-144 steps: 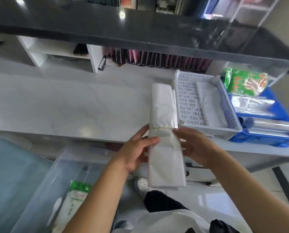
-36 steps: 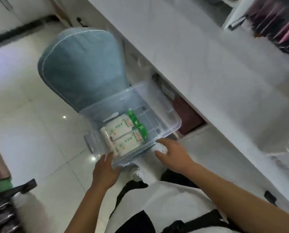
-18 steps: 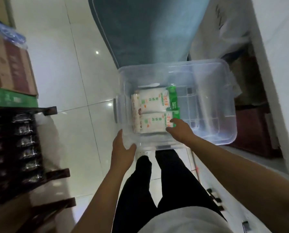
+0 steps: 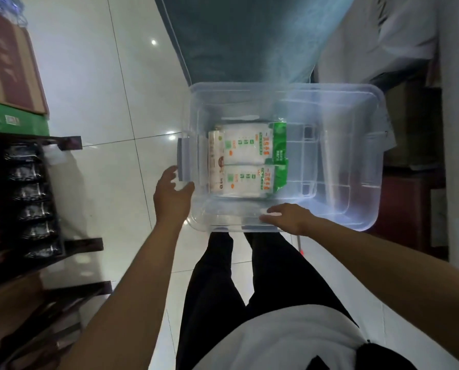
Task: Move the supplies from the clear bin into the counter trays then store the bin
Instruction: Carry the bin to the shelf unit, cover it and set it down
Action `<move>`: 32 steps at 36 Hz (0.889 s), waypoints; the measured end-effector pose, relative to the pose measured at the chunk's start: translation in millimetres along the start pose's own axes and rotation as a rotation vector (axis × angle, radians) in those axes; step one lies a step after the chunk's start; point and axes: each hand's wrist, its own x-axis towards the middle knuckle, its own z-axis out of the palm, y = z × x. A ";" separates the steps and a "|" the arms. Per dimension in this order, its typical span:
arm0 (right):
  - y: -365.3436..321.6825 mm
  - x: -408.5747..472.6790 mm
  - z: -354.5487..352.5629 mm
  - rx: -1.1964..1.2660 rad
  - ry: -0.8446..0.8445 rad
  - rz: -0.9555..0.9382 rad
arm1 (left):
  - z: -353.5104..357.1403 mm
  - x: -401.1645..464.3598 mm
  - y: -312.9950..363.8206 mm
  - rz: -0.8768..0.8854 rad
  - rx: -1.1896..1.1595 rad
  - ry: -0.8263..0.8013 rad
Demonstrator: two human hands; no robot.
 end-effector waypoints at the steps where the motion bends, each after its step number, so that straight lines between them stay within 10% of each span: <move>1: 0.4 -4.0 0.5 0.021 -0.027 -0.027 | 0.0 7.7 6.2 0.024 0.027 -0.025; 21: -41.5 -26.9 31.6 -0.117 0.065 -0.206 | -41.3 64.7 -0.5 0.080 0.288 -0.043; 28: -1.1 -67.7 -1.0 0.464 0.883 -0.178 | -38.2 68.1 7.0 0.085 0.333 -0.070; 32: 39.2 -68.9 -23.4 0.644 0.911 0.170 | -39.0 65.2 9.4 0.060 0.328 -0.078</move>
